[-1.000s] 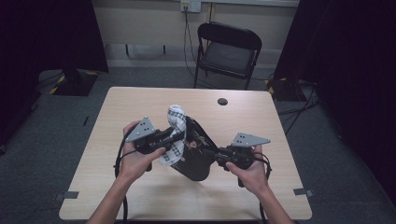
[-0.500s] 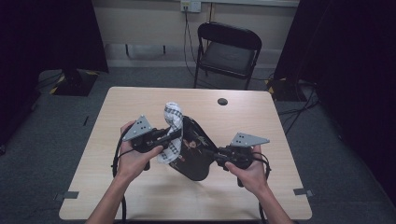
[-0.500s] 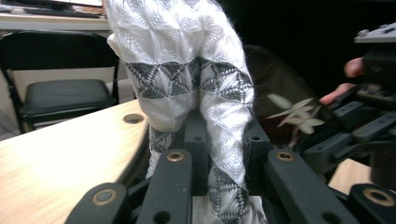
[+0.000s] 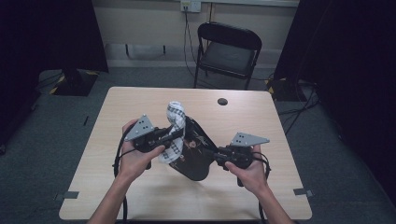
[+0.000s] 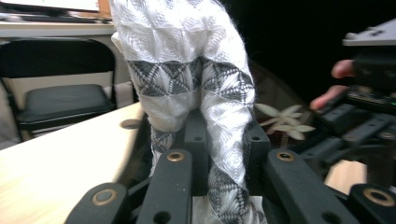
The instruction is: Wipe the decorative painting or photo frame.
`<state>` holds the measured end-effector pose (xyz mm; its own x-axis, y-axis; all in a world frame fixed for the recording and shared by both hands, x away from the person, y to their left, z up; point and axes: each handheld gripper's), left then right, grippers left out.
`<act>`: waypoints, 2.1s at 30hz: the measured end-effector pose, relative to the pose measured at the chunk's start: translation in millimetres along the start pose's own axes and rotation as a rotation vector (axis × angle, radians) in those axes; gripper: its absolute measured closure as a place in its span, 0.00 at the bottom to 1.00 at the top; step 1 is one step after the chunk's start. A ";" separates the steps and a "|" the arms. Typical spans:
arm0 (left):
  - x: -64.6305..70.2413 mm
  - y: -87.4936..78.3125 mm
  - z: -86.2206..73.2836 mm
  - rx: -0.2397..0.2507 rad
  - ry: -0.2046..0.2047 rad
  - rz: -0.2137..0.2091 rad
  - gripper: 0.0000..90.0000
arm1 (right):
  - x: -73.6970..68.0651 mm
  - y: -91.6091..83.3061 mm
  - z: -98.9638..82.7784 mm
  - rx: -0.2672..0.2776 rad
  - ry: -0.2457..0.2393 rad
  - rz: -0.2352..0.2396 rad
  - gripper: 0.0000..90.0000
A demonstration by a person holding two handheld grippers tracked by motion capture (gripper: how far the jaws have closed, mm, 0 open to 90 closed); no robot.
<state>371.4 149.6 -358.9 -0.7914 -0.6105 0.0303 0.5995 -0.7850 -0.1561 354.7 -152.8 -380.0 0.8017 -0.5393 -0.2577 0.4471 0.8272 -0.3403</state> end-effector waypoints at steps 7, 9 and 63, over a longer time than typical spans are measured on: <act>-4.0 -2.4 -1.5 -0.017 0.013 0.039 0.86 | -0.3 1.2 0.9 -0.002 -0.001 -0.004 0.90; -0.9 -0.8 -1.1 -0.024 0.022 0.027 0.86 | -0.3 0.9 0.8 -0.003 0.000 -0.004 0.90; -4.4 5.8 -27.8 -0.144 0.085 -0.054 0.87 | 3.2 1.9 0.8 0.007 0.002 -0.007 0.90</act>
<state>375.0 150.7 -387.4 -0.8330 -0.5518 -0.0400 0.5372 -0.7895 -0.2967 358.4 -152.9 -380.7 0.7979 -0.5454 -0.2567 0.4554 0.8244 -0.3361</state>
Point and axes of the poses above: each handheld gripper's, and its own axes: y roughly forward along the jaws, z roughly out of its top, x roughly to its right, and after that the axes turned 4 degrees about y, right-handed
